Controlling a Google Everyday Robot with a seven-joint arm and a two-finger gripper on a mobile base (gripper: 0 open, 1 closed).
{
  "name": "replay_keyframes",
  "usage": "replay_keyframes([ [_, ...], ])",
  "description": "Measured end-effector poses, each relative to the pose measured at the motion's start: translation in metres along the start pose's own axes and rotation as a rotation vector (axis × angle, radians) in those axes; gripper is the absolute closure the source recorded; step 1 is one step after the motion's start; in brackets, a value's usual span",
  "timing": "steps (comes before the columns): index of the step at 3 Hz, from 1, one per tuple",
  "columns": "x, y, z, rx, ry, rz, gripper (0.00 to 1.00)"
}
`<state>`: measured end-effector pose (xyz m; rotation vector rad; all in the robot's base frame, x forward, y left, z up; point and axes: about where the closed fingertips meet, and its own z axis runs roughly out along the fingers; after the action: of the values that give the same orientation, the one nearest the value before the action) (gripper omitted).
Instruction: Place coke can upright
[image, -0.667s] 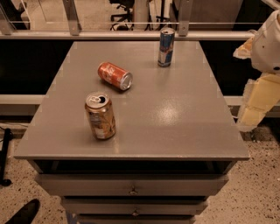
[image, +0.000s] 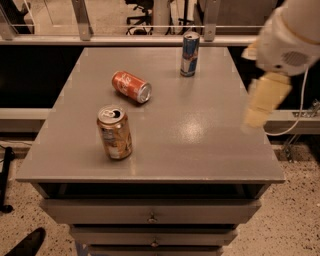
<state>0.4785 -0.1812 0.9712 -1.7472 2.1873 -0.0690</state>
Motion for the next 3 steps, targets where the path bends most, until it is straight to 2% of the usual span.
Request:
replay_keyframes([
  [1,-0.066,-0.050,0.044,-0.024,-0.032,-0.030,0.00],
  [2,-0.134,-0.089,0.085,-0.054,-0.054,-0.046,0.00],
  [3,-0.183,-0.113,0.120,-0.086,-0.062,-0.015,0.00],
])
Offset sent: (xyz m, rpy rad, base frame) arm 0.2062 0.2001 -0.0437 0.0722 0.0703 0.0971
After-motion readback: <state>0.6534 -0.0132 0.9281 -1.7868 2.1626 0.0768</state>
